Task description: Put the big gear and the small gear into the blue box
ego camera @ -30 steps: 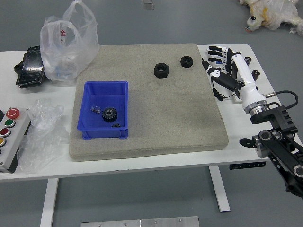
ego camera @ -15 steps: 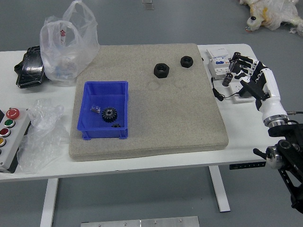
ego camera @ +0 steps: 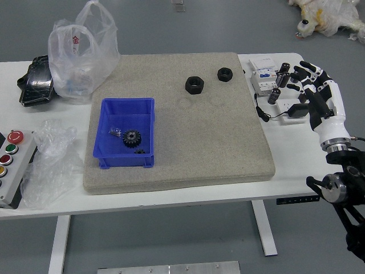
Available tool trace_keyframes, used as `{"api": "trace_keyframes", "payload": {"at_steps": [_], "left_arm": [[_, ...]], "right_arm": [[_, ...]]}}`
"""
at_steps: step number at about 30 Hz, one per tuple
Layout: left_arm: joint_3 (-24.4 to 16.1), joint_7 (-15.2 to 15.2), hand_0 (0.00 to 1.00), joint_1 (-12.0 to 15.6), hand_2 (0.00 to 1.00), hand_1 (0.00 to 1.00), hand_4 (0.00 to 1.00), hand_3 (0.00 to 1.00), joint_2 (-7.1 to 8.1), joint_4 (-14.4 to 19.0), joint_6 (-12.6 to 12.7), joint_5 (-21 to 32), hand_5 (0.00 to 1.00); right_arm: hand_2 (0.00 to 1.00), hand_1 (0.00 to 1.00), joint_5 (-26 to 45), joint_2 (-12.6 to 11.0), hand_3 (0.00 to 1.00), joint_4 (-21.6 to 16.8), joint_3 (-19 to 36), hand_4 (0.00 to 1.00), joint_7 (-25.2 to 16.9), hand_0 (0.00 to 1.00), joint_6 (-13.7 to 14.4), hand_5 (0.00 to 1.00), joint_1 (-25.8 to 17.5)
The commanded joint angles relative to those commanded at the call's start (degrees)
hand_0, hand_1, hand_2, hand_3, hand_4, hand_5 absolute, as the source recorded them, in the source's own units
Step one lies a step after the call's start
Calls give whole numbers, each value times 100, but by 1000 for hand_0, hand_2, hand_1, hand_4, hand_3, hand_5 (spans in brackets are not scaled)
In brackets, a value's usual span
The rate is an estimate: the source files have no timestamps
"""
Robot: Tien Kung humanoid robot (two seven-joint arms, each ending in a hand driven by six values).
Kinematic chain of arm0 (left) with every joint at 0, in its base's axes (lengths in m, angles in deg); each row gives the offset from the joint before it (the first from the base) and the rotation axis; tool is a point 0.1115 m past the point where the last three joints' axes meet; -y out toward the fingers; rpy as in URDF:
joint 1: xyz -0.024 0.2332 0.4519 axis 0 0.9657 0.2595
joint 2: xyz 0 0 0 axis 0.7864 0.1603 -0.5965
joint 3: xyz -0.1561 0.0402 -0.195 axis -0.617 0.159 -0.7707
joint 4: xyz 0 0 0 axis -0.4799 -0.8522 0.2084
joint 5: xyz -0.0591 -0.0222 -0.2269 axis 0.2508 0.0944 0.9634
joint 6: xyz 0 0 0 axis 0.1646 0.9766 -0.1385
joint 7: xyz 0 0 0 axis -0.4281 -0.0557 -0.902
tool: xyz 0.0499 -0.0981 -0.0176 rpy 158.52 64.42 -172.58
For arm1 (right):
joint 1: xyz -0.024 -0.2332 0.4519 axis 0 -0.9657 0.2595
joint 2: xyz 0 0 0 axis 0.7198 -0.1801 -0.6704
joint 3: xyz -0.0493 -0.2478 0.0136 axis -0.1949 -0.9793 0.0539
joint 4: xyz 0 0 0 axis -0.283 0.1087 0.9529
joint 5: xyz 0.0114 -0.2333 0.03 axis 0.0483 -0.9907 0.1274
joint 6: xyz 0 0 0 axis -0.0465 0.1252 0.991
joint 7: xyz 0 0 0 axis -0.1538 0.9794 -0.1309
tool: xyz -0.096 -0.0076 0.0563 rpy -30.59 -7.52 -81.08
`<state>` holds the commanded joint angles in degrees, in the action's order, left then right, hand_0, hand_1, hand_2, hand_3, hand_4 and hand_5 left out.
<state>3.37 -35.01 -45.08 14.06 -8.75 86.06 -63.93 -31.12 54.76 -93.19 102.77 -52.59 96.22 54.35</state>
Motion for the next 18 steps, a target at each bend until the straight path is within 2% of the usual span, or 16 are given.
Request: {"api": "trace_keyframes", "payload": {"at_steps": [1, 2, 18], "left_arm": [[-3, 6, 625, -4, 490, 439, 632, 642, -2, 1, -3, -2, 285], [-7, 12, 626, -9, 479, 431, 632, 643, -4, 2, -5, -4, 286], [27, -6, 626, -57, 479, 427, 632, 642, 2, 1, -1, 41, 286]], "right_arm": [[708, 668, 18, 3, 689, 0, 8, 759, 0, 572, -2, 401, -4], [695, 637, 30, 5, 684, -1, 20, 761, 1, 497, -3, 403, -10], [689, 623, 13, -23, 679, -45, 74, 749, 19, 500, -11, 417, -58]]}}
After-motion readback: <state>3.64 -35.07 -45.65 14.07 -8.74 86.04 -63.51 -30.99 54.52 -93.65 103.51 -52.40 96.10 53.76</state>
